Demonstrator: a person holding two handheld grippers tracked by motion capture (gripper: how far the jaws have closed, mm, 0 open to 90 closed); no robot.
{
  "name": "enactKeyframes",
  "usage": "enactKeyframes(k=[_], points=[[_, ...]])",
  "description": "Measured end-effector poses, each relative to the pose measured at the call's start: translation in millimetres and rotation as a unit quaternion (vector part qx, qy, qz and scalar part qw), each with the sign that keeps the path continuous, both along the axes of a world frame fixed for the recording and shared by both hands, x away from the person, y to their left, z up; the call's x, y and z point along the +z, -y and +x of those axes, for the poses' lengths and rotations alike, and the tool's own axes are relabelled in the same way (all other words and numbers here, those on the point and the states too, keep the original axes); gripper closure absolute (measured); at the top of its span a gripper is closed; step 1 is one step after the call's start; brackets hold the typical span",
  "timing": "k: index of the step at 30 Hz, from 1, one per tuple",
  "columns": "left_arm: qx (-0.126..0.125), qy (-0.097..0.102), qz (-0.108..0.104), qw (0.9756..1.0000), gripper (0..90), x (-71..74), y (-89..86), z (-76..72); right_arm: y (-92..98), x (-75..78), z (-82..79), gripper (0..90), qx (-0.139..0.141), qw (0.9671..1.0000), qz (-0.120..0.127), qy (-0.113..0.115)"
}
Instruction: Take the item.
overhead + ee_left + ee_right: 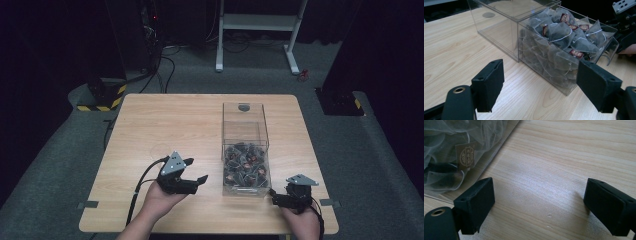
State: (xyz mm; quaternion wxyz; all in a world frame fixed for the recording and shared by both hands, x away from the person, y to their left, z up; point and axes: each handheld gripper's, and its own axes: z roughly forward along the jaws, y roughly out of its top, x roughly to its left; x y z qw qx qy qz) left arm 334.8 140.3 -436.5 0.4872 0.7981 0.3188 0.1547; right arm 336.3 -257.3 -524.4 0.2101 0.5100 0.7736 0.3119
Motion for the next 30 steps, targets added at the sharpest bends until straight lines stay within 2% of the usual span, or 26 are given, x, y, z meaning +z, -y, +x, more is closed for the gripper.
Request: enactKeyframes(k=[3,8,9,19,20,30], points=[[-0.004,-0.003,-0.003,1.0,23.0,-0.6,3.7,1.1,0.0,0.0,0.0,9.7,0.0,1.0,0.0,0.0],[-0.014,-0.001,0.004,0.9999,23.0,-0.8,10.4,3.9,0.0,0.0,0.0,9.8,0.0,1.0,0.0,0.0],[-0.012,-0.001,-0.004,0.9999,23.0,-0.9,12.9,4.2,0.1,0.0,0.1,9.8,0.001,1.0,-0.001,0.001],[-0.026,0.0,-0.005,0.9996,23.2,0.5,28.0,7.6,0.1,0.0,0.0,9.9,0.002,1.0,-0.001,0.001],[-0.022,-0.006,-0.017,0.9996,23.2,0.0,30.8,6.5,0.1,0.0,0.0,10.0,0.002,1.0,-0.001,0.001],[-0.033,-0.005,-0.014,0.9993,23.4,-1.7,40.0,11.6,0.1,0.0,0.0,10.1,0.002,1.0,-0.001,0.001]])
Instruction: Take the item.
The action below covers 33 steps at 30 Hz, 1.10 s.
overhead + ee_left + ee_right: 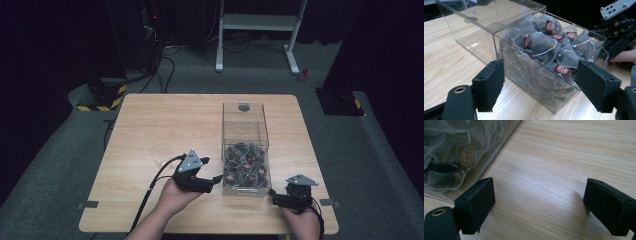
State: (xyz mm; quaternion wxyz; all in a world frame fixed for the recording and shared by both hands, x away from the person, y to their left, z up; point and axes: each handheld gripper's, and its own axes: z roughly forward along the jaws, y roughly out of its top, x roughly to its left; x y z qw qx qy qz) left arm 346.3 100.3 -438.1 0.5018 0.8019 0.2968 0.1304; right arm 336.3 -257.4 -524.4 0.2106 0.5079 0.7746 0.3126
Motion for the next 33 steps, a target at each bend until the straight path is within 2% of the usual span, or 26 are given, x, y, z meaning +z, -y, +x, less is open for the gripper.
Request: enactKeyframes(k=[5,9,25,33], points=[[-0.012,0.009,0.011,0.9998,23.4,4.7,5.7,2.9,0.0,0.0,0.0,10.2,0.0,1.0,0.0,0.0],[-0.012,0.011,0.004,0.9999,24.6,6.1,10.5,4.9,0.0,0.0,0.0,10.2,0.0,1.0,0.0,0.0],[-0.02,0.006,0.011,0.9997,25.5,2.6,29.9,17.2,0.0,0.0,0.1,10.2,0.001,1.0,0.0,0.001],[-0.017,0.006,0.007,0.9998,31.9,-1.5,34.8,23.6,0.0,0.0,0.0,10.3,0.001,1.0,0.0,0.0]])
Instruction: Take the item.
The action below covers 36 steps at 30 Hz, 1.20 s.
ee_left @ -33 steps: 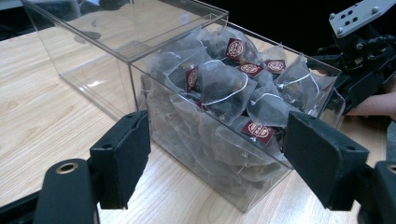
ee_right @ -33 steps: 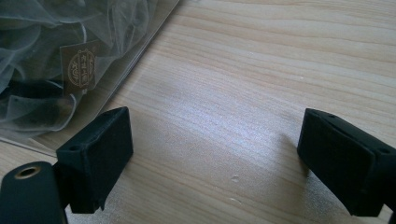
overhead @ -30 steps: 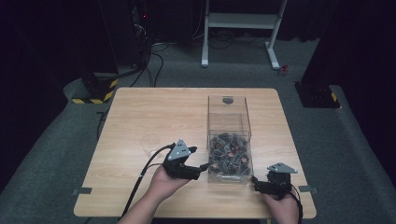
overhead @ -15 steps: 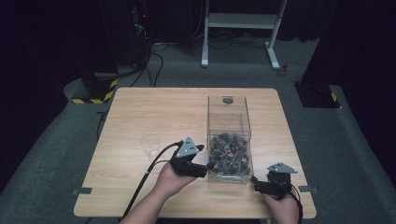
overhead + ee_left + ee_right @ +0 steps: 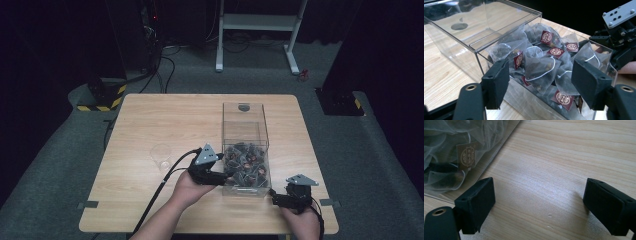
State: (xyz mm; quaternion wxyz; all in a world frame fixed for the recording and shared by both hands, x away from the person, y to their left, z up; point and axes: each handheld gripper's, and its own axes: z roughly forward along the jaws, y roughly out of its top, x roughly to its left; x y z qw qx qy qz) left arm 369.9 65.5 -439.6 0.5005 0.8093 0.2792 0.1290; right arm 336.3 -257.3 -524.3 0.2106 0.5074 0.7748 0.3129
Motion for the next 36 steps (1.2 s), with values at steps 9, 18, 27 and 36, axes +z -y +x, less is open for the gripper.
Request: enactKeyframes(k=[9,18,27,36], points=[[-0.009,0.004,0.007,0.9999,38.9,1.9,9.4,1.3,0.0,0.0,0.0,10.3,0.0,1.0,0.0,0.0],[-0.001,0.013,0.019,0.9997,58.2,0.6,16.3,2.3,0.1,0.0,0.1,10.3,0.0,1.0,0.0,0.001],[-0.006,0.019,0.029,0.9994,74.3,-1.2,17.9,1.6,0.0,0.0,0.0,10.4,0.0,1.0,0.0,0.001],[-0.011,0.027,0.034,0.999,89.6,-1.8,18.2,-0.2,0.1,0.0,0.0,10.5,0.001,1.0,0.0,0.001]])
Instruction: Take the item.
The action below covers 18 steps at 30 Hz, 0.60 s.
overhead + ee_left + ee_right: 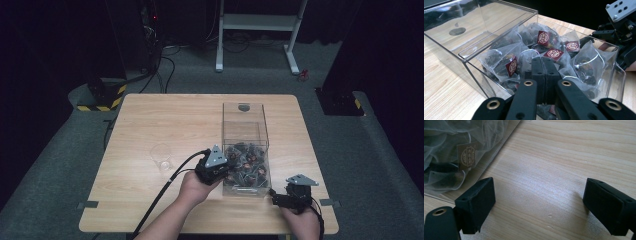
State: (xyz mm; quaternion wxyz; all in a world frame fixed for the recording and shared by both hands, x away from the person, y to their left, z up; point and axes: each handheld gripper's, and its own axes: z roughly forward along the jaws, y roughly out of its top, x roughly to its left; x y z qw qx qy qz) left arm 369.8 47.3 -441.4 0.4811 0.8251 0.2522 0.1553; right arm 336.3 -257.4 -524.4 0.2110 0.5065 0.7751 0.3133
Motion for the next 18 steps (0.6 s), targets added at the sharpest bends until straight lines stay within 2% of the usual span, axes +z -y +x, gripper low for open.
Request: enactKeyframes(k=[5,8,18], points=[[-0.003,0.003,-0.007,1.0,90.0,0.2,-1.2,-1.2,0.1,0.0,0.1,10.6,0.001,1.0,0.0,0.0],[0.0,0.001,-0.021,0.9998,89.9,1.4,-3.6,-1.8,0.0,0.0,0.1,10.6,0.001,1.0,0.0,0.0],[0.002,-0.001,-0.038,0.9993,89.9,2.9,-10.0,-2.8,0.0,0.0,0.1,10.7,0.001,1.0,0.0,0.0]])
